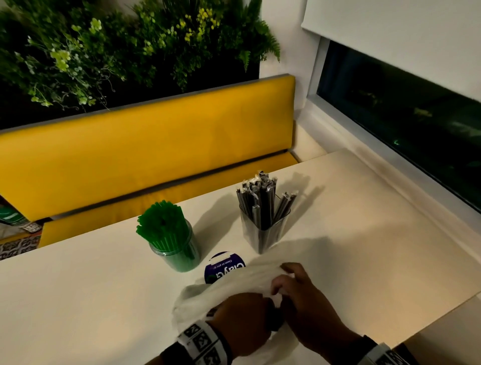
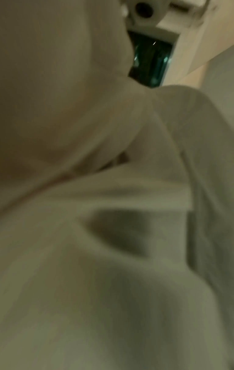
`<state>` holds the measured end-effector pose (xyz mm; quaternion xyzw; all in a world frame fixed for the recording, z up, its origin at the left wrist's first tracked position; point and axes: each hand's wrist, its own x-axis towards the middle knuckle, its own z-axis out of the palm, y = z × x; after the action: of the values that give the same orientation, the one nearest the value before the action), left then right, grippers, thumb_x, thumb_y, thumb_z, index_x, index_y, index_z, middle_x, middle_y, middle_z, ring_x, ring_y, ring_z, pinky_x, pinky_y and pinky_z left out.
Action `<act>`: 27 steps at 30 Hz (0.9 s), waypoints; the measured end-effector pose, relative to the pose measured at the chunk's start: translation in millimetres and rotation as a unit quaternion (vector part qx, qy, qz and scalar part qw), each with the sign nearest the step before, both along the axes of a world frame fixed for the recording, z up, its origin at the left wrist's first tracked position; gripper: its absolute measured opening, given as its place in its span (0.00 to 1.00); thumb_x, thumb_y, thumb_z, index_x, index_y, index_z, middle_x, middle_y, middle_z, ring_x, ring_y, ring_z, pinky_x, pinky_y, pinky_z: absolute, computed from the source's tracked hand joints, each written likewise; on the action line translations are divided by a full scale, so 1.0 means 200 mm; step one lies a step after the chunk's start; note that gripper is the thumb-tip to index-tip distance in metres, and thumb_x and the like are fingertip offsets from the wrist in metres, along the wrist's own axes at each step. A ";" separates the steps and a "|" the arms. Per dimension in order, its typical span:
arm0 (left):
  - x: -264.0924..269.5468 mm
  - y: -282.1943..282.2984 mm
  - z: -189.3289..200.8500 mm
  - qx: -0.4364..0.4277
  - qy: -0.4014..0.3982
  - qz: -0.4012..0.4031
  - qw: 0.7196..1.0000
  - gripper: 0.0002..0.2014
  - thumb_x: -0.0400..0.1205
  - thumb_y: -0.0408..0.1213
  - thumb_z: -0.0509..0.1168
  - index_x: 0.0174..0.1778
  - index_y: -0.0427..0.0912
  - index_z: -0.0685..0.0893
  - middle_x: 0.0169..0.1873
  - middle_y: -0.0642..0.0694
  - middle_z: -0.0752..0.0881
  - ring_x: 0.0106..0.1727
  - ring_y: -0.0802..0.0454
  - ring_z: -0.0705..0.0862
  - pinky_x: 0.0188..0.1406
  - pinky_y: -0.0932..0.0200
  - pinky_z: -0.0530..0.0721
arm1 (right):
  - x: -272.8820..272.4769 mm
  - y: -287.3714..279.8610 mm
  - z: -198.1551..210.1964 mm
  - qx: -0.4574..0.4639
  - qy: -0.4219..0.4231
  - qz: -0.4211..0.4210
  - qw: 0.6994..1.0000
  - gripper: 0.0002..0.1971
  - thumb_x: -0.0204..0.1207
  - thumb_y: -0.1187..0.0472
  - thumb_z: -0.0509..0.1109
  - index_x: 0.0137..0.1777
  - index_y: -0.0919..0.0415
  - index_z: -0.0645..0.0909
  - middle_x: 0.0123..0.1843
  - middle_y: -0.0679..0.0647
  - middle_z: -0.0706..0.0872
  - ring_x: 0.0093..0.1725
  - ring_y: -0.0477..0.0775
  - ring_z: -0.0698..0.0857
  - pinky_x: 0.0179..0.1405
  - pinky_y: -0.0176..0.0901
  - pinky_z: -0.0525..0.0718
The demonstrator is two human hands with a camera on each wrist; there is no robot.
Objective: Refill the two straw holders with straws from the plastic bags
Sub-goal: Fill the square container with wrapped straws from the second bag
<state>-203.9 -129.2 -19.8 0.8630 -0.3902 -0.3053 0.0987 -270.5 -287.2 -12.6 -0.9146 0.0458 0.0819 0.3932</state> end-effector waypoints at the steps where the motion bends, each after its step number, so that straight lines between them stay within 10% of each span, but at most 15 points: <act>1: 0.02 0.01 0.01 -0.025 0.040 0.017 0.999 0.12 0.85 0.47 0.61 0.60 0.52 0.84 0.58 0.51 0.87 0.61 0.50 0.83 0.68 0.54 0.79 | 0.00 -0.03 -0.01 -0.001 -0.001 -0.020 1.000 0.13 0.81 0.63 0.65 0.47 0.39 0.72 0.65 0.30 0.61 0.54 0.38 0.80 0.48 0.17 0.76; 6: 0.07 0.06 0.15 -0.251 0.226 0.149 0.929 0.03 0.80 0.38 0.69 0.48 0.45 0.84 0.42 0.54 0.87 0.42 0.61 0.83 0.51 0.50 0.86 | 0.00 -0.15 -0.07 -0.018 0.042 -0.051 0.998 0.15 0.79 0.64 0.64 0.44 0.42 0.66 0.60 0.42 0.69 0.41 0.46 0.81 0.38 0.34 0.84; 9: 0.13 0.02 0.39 -0.363 0.332 0.159 0.856 0.07 0.79 0.25 0.68 0.49 0.40 0.85 0.41 0.44 0.89 0.47 0.52 0.88 0.54 0.57 0.86 | 0.03 -0.13 -0.06 -0.015 0.063 0.007 0.998 0.08 0.81 0.47 0.65 0.52 0.41 0.67 0.58 0.40 0.69 0.41 0.50 0.83 0.41 0.41 0.85; 16: 0.47 -0.12 0.78 -0.659 0.171 0.295 0.670 0.09 0.81 0.28 0.64 0.45 0.48 0.86 0.38 0.43 0.87 0.46 0.41 0.87 0.53 0.44 0.87 | 0.18 -0.15 0.00 -0.005 0.008 -0.034 0.999 0.31 0.84 0.39 0.52 0.83 0.35 0.43 0.75 0.45 0.76 0.58 0.43 0.86 0.59 0.40 0.84; 22: 0.63 -0.34 0.68 -0.652 0.117 0.373 0.650 0.05 0.84 0.22 0.64 0.53 0.33 0.80 0.42 0.33 0.83 0.42 0.46 0.85 0.44 0.61 0.86 | 0.44 -0.19 -0.07 -0.226 -0.093 -0.089 0.966 0.21 0.86 0.47 0.53 0.77 0.44 0.68 0.64 0.52 0.80 0.41 0.58 0.87 0.34 0.47 0.84; 27: 0.77 -0.40 0.48 -0.614 0.048 0.410 0.672 0.04 0.82 0.28 0.69 0.45 0.42 0.84 0.37 0.45 0.85 0.40 0.52 0.84 0.42 0.58 0.86 | 0.52 -0.20 -0.08 -0.251 -0.138 -0.108 0.952 0.12 0.83 0.53 0.61 0.61 0.46 0.82 0.51 0.52 0.84 0.27 0.58 0.82 0.22 0.40 0.74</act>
<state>-50.4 -209.0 76.0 0.6649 -0.0913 0.0331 0.7406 -167.3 -327.0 -29.2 -0.9757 0.1093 -0.1020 0.1601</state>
